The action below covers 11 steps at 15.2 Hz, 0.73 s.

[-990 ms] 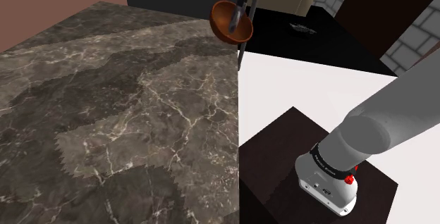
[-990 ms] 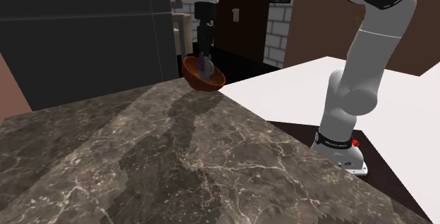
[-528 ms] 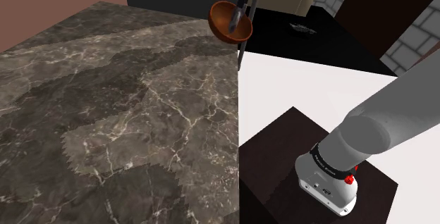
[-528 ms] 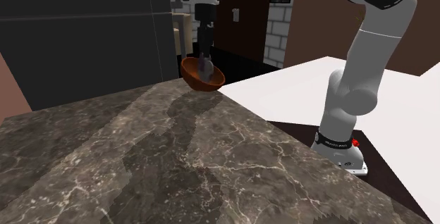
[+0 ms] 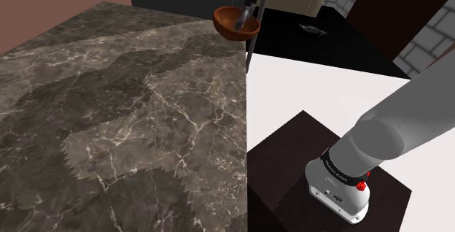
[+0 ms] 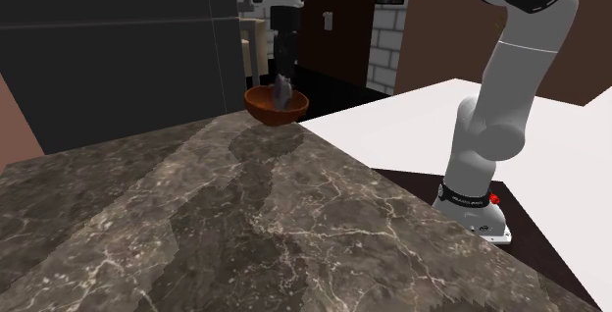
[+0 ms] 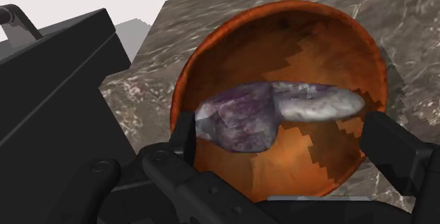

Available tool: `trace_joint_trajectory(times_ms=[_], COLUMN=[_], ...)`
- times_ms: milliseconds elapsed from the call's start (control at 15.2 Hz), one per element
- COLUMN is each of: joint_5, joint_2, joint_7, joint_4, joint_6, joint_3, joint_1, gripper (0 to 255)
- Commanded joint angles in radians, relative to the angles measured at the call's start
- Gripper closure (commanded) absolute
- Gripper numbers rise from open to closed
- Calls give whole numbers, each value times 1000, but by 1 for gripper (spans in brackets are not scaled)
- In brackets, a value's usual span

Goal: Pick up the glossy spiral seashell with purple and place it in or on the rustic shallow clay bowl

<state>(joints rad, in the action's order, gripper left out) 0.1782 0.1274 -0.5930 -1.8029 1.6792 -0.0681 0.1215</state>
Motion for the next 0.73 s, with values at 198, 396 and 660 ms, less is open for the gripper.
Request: trace_joint_trajectory(times_ms=[198,396,660], joint_5=[-3,-3,-3], joint_2=[-20,-20,-20], joint_7=[4,4,4], joint_4=[133,133,133], joint_6=[-115,-115,-115], joint_3=[9,9,9], joint_1=[7,7,7], gripper=[0,0,0])
